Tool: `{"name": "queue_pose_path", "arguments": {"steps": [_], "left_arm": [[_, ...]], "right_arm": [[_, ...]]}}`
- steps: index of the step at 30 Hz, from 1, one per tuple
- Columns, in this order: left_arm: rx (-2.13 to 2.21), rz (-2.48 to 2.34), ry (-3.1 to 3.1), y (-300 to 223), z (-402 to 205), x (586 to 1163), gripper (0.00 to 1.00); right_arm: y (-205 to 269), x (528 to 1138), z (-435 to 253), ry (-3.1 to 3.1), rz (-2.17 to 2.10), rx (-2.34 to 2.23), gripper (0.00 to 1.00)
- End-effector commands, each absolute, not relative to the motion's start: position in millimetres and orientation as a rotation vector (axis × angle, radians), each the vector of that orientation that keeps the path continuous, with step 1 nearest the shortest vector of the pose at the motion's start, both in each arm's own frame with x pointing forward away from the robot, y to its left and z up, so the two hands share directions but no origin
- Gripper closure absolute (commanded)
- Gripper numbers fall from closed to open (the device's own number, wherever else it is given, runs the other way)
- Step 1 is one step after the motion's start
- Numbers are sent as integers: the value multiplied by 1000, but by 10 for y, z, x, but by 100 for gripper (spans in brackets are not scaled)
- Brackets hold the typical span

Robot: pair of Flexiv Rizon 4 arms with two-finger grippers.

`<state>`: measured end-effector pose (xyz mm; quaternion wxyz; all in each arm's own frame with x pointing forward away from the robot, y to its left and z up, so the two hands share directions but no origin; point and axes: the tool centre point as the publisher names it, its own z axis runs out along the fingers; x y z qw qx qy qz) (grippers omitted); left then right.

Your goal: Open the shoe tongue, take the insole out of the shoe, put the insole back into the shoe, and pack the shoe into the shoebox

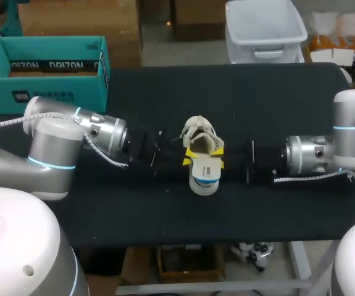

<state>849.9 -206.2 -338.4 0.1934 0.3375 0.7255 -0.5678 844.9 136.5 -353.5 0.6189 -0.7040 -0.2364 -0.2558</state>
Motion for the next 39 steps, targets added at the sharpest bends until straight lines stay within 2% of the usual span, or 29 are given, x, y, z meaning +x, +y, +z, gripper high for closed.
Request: {"name": "queue_pose_path", "arguments": {"steps": [1,6,13,23,24,25,26,28,29,30,33,34,37,38,39], "left_arm": [[933,-1592,2028,-2047,-3397,8480,100],[924,-1589,2023,-2027,-3376,8478,100],[907,-1580,2039,-2012,-3402,8522,100],[882,-1579,2054,-2008,-3428,8578,100],[880,-1581,2055,-2008,-3429,8579,100],[880,-1583,2056,-2008,-3430,8578,100],[880,-1585,2056,-2008,-3429,8572,100],[889,-1594,2053,-2008,-3406,8544,100],[894,-1599,2051,-2007,-3394,8530,85],[907,-1607,2046,-2005,-3370,8501,61],[931,-1618,2033,-2003,-3328,8441,34],[935,-1616,2030,-2004,-3318,8424,30],[955,-1621,2013,-2019,-3288,8368,31],[956,-1623,2010,-2024,-3282,8362,53],[959,-1620,2007,-2036,-3276,8359,64]], "right_arm": [[1354,8351,-3453,-535,-593,-1649,51],[1360,8287,-3392,-536,-597,-1661,52],[1375,8284,-3385,-543,-599,-1662,64],[1405,8288,-3348,-557,-593,-1663,65],[1410,8291,-3354,-557,-591,-1662,72],[1413,8294,-3360,-558,-590,-1661,88],[1416,8298,-3365,-559,-590,-1660,100],[1422,8303,-3382,-560,-584,-1659,100],[1422,8304,-3386,-560,-584,-1659,100],[1421,8304,-3391,-560,-582,-1658,100],[1417,8305,-3404,-560,-579,-1656,100],[1416,8304,-3407,-560,-579,-1656,100],[1410,8301,-3419,-559,-580,-1655,100],[1409,8301,-3421,-559,-580,-1655,100],[1408,8303,-3425,-559,-580,-1655,100]]}}
